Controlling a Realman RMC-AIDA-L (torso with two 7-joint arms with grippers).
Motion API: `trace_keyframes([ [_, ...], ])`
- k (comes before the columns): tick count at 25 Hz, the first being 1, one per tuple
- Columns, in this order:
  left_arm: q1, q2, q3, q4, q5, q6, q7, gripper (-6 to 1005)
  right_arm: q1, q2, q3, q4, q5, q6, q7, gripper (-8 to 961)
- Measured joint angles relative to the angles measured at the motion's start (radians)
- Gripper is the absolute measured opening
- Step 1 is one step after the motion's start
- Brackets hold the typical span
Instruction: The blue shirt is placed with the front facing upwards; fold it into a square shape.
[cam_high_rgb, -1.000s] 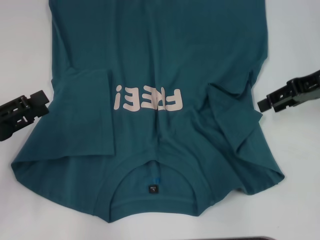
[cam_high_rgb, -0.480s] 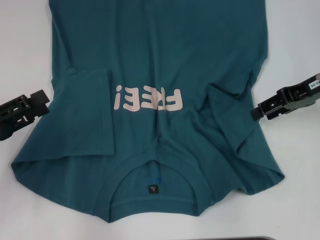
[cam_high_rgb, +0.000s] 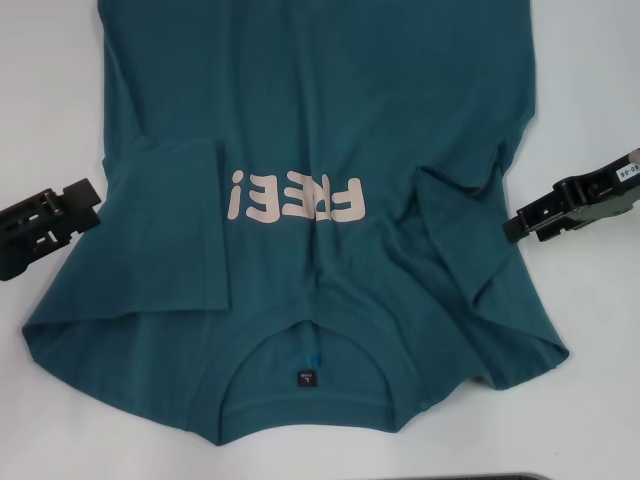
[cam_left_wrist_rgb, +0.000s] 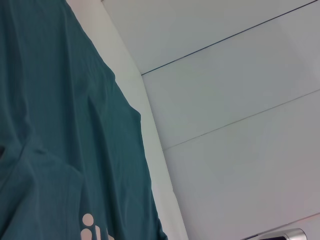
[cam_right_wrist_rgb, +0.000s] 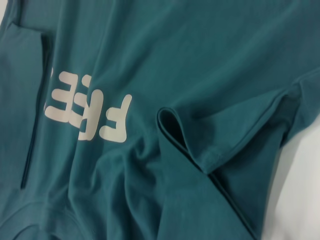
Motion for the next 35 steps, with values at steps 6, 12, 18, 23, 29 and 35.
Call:
trace_keyframes([
  [6,0.001,0.000,0.000,0.000,0.000,-0.002,0.000,627,-0.001,0.018,-0.001,0.000,0.000,0.029,0.000,610],
  [12,0.004,0.000,0.000,0.000,0.000,-0.003,0.000,627,0.003,0.027,-0.012,0.026,-0.001,0.054,0.000,609],
  [18,0.005,-0.001,0.000,0.000,0.000,-0.005,0.000,627,0.009,0.032,-0.008,0.031,0.014,0.063,-0.001,609],
  [23,0.005,-0.002,0.000,0.000,0.000,-0.005,0.000,627,0.007,0.033,-0.002,0.033,0.045,0.063,-0.001,608],
  [29,0.005,-0.002,0.000,0.000,0.000,-0.005,0.000,627,0.003,0.032,-0.001,0.037,0.048,0.057,0.003,607],
  [35,0.004,-0.002,0.000,0.001,0.000,-0.005,0.000,627,0.002,0.031,-0.002,0.038,0.042,0.052,0.013,486],
])
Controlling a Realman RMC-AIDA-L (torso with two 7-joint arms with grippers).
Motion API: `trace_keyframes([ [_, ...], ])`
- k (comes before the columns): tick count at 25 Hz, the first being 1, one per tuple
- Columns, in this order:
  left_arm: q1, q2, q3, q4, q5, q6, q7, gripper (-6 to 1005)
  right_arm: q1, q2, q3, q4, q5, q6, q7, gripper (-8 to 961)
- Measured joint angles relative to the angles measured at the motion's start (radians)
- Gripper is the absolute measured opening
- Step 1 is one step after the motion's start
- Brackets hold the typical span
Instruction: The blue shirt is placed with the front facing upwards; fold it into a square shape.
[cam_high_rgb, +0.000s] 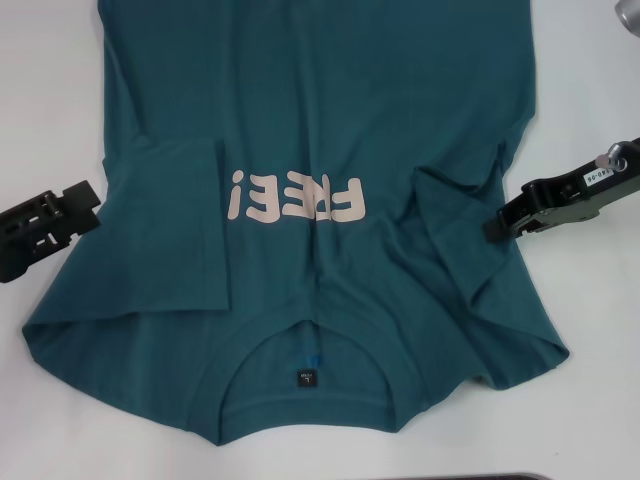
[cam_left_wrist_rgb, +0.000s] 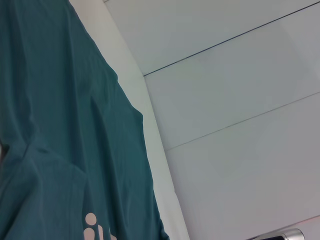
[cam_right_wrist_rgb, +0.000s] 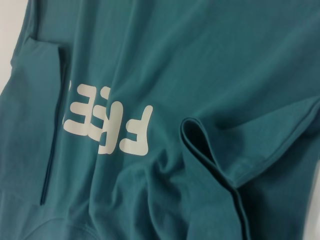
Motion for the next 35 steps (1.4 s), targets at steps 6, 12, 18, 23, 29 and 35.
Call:
trace_keyframes([
  [6,-0.001,0.000,0.000,0.001,0.000,0.000,0.000,626,-0.002,-0.006,0.000,0.000,0.000,-0.006,0.003,263],
  [12,0.000,0.000,0.000,0.001,0.000,0.000,0.000,626,-0.001,-0.007,0.032,-0.009,0.039,-0.075,-0.004,15],
  [18,0.001,0.002,0.000,0.001,0.000,-0.002,0.000,626,0.017,0.019,0.029,-0.002,0.083,-0.097,-0.033,20],
  [23,0.000,0.002,0.000,0.001,0.000,-0.003,0.000,626,0.035,0.043,0.029,0.005,0.085,-0.082,-0.042,24],
  [29,0.000,0.002,0.000,0.001,0.000,-0.004,0.000,626,0.047,0.043,0.038,0.036,0.099,-0.072,-0.079,28],
  [35,0.001,0.002,0.000,0.001,0.000,-0.005,0.000,626,0.043,0.025,0.039,0.030,0.115,-0.061,-0.102,175],
])
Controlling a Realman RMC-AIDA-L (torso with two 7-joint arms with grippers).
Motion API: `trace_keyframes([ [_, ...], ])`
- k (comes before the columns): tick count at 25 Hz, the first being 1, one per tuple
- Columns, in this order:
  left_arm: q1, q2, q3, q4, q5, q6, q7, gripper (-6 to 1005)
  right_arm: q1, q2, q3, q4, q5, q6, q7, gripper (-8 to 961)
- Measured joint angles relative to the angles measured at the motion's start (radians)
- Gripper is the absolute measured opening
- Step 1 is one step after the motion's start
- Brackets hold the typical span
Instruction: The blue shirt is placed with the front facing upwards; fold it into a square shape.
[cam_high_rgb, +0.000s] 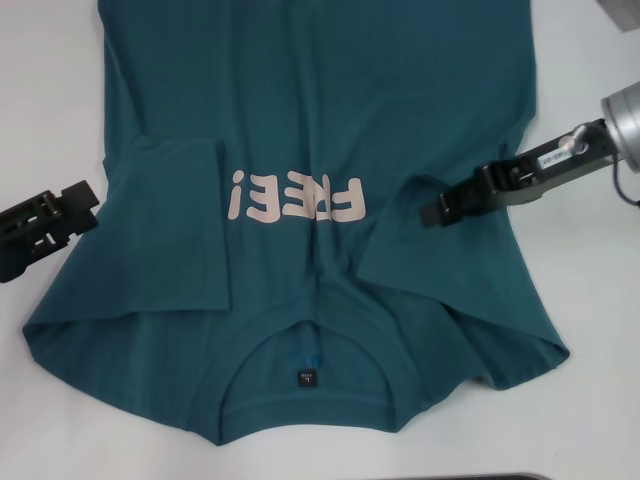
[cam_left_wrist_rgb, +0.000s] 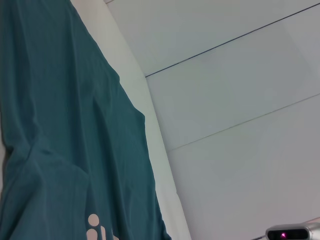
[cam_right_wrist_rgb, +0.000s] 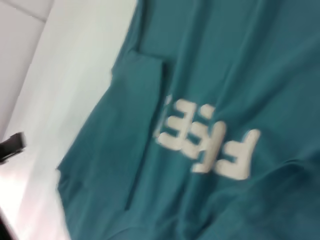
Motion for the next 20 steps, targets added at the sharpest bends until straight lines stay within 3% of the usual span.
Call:
trace_keyframes([
  [3,0.000,0.000,0.000,0.000,0.000,0.000,0.000,626,-0.013,-0.024,-0.003,0.008,-0.012,0.040,0.023,297],
  [6,0.000,0.000,0.000,0.000,0.000,0.000,0.000,626,-0.029,-0.034,-0.002,0.013,-0.020,0.076,0.052,445],
  [15,-0.001,-0.002,0.000,0.000,0.000,-0.004,-0.001,626,-0.042,-0.021,0.000,0.013,-0.045,0.149,0.079,733],
  [20,0.001,-0.003,0.000,0.000,0.000,-0.009,-0.001,626,-0.043,-0.006,0.020,0.013,-0.036,0.190,0.078,786],
])
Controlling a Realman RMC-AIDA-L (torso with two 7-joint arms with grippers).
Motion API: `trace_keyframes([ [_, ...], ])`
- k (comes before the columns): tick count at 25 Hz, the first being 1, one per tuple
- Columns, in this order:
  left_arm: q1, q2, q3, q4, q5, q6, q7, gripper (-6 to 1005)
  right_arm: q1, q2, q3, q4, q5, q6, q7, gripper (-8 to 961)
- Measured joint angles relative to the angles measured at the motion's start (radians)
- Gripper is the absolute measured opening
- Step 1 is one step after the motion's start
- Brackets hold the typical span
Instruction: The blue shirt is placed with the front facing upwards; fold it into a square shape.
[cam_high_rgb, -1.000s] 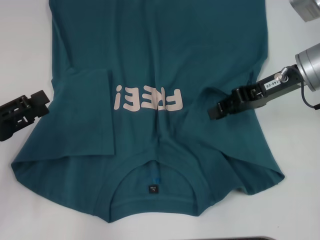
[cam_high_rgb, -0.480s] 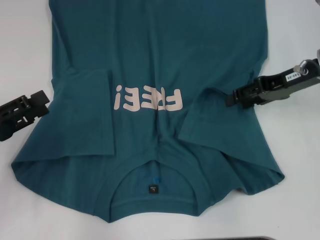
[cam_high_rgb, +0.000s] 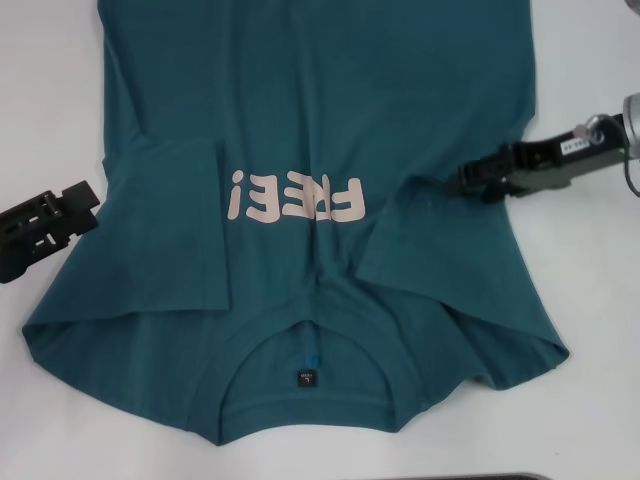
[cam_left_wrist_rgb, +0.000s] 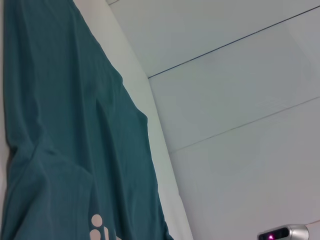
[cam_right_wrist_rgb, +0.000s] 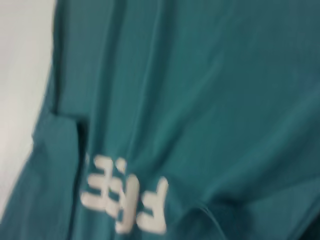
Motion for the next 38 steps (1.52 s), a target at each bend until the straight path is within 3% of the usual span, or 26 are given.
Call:
trace_keyframes([
  [7,0.002,0.000,0.000,0.000,0.000,-0.001,-0.001,627,-0.031,0.014,0.054,0.000,0.216,0.025,-0.111,798],
  [15,0.008,0.005,0.000,0.000,0.000,0.009,0.014,627,-0.071,0.001,0.099,0.010,0.294,0.010,-0.172,795],
  [22,0.014,-0.001,0.000,-0.003,0.000,0.036,0.083,627,-0.089,-0.050,0.144,0.084,0.318,-0.063,-0.202,794],
  [26,0.022,0.033,0.014,-0.002,0.021,0.097,0.053,627,-0.118,-0.053,0.179,0.049,0.319,-0.143,-0.225,794],
  [32,0.088,0.097,0.020,-0.009,0.051,0.118,-0.053,627,-0.167,-0.056,0.185,0.012,0.320,-0.199,-0.239,794],
  [34,0.113,0.107,0.017,-0.011,0.071,0.117,-0.088,627,-0.178,-0.056,0.186,0.011,0.320,-0.204,-0.239,794],
  [38,0.144,0.104,0.016,-0.013,0.092,0.100,-0.125,627,-0.188,-0.057,0.188,0.010,0.321,-0.207,-0.239,794],
])
